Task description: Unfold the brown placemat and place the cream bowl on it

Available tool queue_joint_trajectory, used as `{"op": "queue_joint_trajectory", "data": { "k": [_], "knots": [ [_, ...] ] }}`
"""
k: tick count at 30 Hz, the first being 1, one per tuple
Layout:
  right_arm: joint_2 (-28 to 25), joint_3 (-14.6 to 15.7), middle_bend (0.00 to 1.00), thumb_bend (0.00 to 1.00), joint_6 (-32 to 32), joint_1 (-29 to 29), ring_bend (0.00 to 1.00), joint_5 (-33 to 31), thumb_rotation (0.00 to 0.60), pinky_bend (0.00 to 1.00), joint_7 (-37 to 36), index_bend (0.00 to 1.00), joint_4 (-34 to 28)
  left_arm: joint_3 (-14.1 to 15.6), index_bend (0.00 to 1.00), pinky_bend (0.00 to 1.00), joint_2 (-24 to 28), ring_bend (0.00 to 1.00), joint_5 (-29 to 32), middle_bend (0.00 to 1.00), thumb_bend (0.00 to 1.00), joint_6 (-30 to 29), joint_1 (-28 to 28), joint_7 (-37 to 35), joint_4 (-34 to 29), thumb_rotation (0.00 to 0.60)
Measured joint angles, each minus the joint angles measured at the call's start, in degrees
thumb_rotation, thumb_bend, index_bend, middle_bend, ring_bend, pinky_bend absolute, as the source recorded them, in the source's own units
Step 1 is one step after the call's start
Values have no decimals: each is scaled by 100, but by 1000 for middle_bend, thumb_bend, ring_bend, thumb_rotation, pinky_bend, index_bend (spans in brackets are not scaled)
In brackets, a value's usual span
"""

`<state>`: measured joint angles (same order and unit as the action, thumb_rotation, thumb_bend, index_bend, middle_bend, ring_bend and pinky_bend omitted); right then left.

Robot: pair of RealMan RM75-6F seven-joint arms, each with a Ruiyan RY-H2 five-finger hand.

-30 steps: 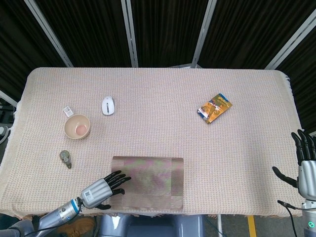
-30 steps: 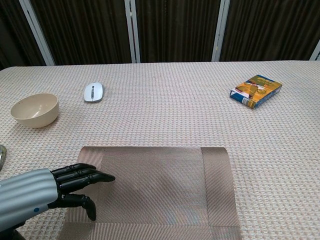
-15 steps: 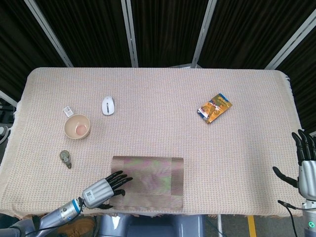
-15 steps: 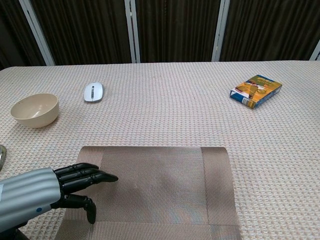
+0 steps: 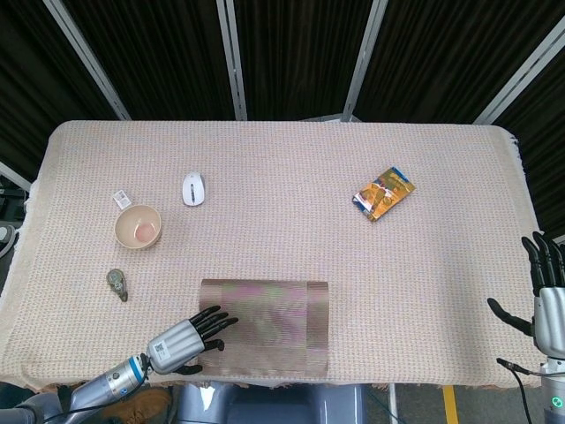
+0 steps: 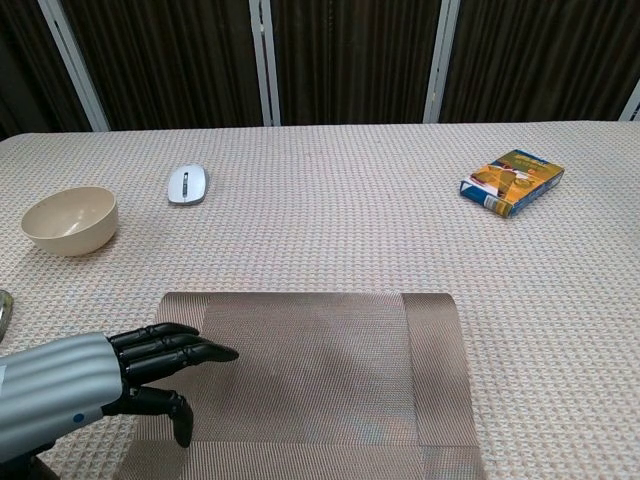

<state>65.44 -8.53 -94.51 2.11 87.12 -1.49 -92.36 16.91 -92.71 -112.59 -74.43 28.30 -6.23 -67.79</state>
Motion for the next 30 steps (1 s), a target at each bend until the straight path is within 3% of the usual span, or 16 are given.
{"op": "queue_joint_trajectory", "data": {
  "k": [4, 12, 23, 30],
  "knots": [
    [-2, 1, 0, 0, 11, 2, 0, -7, 600, 0, 3, 0, -3, -5, 383, 0, -27, 0, 30, 0, 176, 52, 9, -2, 16, 600],
    [-8, 4, 0, 0, 24, 6, 0, -7, 600, 0, -8, 0, -1, 20, 413, 0, -103, 0, 42, 0, 338, 84, 1, -29, 102, 600],
    [-18, 11, 0, 0, 37, 8, 0, -5, 600, 0, -24, 0, -2, 14, 453, 0, -154, 0, 110, 0, 425, 144, 1, -57, 188, 600],
    [-20, 12, 0, 0, 45, 10, 0, -8, 600, 0, -27, 0, -1, -29, 463, 0, -196, 0, 203, 0, 429, 154, -25, -81, 311, 600]
  ]
}}
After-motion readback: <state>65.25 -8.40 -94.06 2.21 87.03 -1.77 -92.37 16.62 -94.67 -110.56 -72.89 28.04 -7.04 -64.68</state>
